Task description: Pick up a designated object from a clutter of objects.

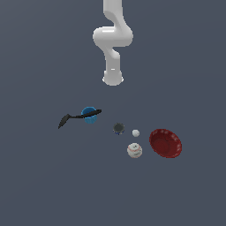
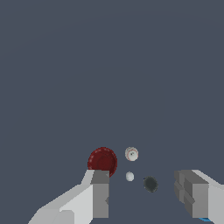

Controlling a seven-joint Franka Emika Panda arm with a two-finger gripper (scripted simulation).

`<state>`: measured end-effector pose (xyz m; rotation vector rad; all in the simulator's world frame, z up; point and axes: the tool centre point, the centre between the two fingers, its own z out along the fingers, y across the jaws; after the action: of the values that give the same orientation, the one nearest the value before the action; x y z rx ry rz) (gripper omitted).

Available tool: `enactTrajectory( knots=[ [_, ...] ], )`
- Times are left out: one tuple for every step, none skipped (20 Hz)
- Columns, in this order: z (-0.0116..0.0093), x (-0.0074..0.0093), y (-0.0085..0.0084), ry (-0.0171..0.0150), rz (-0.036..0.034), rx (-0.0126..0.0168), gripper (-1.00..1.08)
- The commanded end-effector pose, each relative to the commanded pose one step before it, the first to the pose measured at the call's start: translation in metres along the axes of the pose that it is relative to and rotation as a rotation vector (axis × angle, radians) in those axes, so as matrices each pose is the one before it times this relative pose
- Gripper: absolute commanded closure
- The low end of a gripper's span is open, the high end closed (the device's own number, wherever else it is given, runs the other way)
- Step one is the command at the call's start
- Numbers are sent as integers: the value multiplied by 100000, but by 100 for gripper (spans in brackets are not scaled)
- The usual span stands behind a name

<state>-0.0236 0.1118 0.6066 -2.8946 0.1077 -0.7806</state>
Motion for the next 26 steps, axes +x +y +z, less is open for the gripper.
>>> enactTrajectory(
  knots=[
    [-2868, -5, -2649, 6036, -582, 174, -20],
    [-985, -23, -1116, 2235, -400, -114, -20],
    [-912, -49, -1143, 2151, -460, -177, -20],
    [-834, -75, -1168, 2060, -518, -238, -20],
    [-755, -103, -1191, 1969, -575, -298, -20],
    [-673, -131, -1212, 1874, -629, -358, -20],
    [-589, -161, -1231, 1776, -681, -416, -20],
    [-501, -190, -1247, 1674, -730, -473, -20],
    [-412, -221, -1260, 1570, -776, -529, -20],
    [-321, -253, -1271, 1463, -819, -584, -20],
    [-228, -284, -1279, 1353, -859, -638, -20],
    [-134, -316, -1284, 1241, -895, -690, -20],
    [-38, -349, -1287, 1128, -929, -742, -20],
    [59, -381, -1286, 1010, -957, -791, -20],
    [157, -414, -1283, 893, -983, -841, -20],
    [256, -447, -1276, 772, -1004, -888, -20],
    [355, -479, -1266, 651, -1022, -935, -20],
    [455, -511, -1253, 528, -1034, -980, -20],
    [555, -544, -1238, 404, -1044, -1024, -20],
    [654, -575, -1219, 278, -1048, -1066, -20],
    [754, -606, -1198, 153, -1050, -1109, -20],
    [853, -636, -1172, 25, -1045, -1147, -20],
    [952, -665, -1144, -102, -1037, -1185, -20],
    [1050, -694, -1114, -229, -1025, -1223, -20],
    [1146, -722, -1081, -357, -1008, -1259, -20],
    [1242, -748, -1044, -484, -986, -1292, -20]
  ],
)
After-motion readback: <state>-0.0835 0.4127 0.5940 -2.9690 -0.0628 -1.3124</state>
